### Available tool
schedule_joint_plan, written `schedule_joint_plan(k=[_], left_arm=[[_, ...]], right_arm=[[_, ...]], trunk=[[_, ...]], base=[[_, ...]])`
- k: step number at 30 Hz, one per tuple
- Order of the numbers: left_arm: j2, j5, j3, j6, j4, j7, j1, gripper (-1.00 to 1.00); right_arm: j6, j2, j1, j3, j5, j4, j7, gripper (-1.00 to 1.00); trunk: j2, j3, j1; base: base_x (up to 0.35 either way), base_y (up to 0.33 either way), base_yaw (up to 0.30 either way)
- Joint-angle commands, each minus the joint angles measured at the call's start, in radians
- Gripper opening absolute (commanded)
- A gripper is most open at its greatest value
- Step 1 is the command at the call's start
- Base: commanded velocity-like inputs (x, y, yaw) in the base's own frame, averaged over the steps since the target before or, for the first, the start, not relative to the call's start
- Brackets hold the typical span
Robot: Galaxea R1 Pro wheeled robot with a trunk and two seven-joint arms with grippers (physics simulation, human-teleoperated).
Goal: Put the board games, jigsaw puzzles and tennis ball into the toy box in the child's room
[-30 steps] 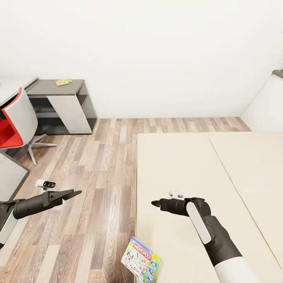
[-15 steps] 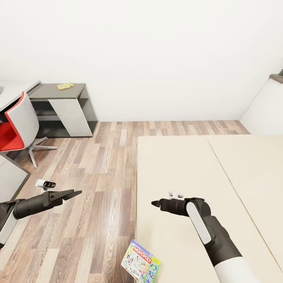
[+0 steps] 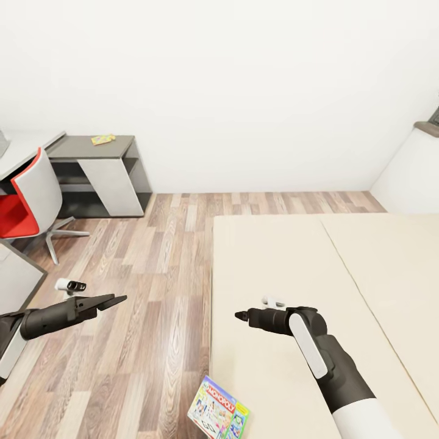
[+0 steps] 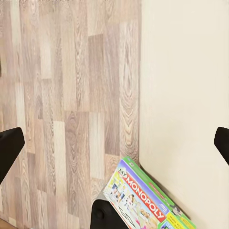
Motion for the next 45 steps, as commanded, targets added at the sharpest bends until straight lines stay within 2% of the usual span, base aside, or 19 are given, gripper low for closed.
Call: schedule_joint_plan(k=[1, 45], left_arm=[[0.000, 0.000, 0.000, 0.011, 0.000, -0.004, -0.001, 1.00], [0.000, 0.000, 0.000, 0.011, 0.000, -0.005, -0.001, 1.00]], right_arm=[[0.004, 0.000, 0.000, -0.001, 0.004, -0.001, 0.003, 1.00], [0.004, 0.000, 0.000, 0.000, 0.004, -0.001, 0.003, 1.00]], trunk=[[-0.002, 0.000, 0.001], [-0.002, 0.073, 0.001]], base=[[0.000, 0.000, 0.000], [0.000, 0.000, 0.000]])
